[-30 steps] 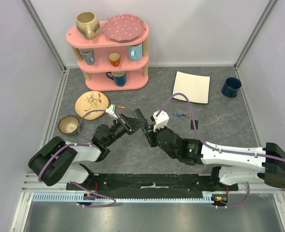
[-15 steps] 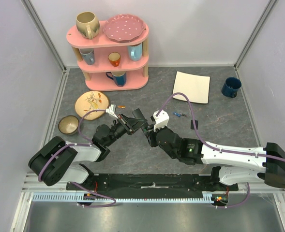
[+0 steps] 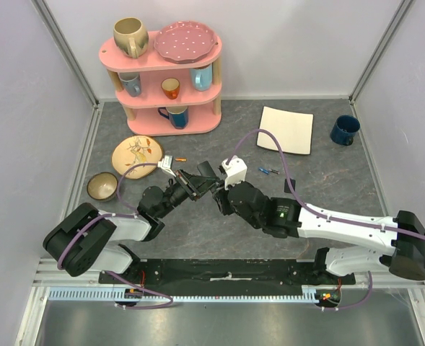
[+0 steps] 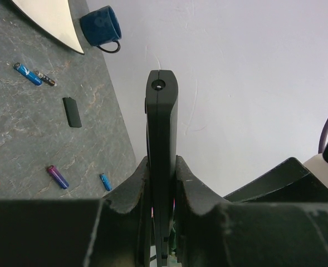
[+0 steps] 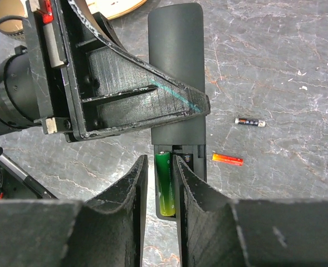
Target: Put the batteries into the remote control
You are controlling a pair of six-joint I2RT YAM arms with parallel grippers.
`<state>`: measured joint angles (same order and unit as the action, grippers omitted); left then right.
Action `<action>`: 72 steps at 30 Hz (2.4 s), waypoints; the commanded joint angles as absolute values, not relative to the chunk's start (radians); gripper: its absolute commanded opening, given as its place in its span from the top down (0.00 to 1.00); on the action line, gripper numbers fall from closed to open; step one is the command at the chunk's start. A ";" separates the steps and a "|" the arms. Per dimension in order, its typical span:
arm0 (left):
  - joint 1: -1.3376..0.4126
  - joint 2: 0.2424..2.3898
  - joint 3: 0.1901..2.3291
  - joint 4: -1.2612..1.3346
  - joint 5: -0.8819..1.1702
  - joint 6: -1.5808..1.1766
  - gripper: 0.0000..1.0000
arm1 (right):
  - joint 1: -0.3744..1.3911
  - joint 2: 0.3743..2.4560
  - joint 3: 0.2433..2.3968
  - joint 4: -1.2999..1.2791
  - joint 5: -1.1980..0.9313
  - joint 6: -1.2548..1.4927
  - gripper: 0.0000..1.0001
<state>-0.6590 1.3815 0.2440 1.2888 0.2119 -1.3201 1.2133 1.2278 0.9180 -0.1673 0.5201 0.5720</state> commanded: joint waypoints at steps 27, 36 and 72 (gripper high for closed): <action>-0.669 1.393 0.245 1.634 0.215 -1.336 0.98 | 1.143 1.262 1.031 -0.288 0.397 0.561 0.69; -0.669 1.396 0.249 1.634 0.218 -1.336 0.98 | 1.129 1.252 1.026 -0.290 0.387 0.560 0.78; -0.669 1.402 0.341 1.491 0.190 -1.447 0.98 | 1.150 0.983 0.675 0.213 0.511 0.520 1.00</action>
<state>-0.6636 1.4242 0.3035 1.2896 0.2008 -1.4082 1.1431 1.0191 0.6922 0.1070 0.4564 0.5373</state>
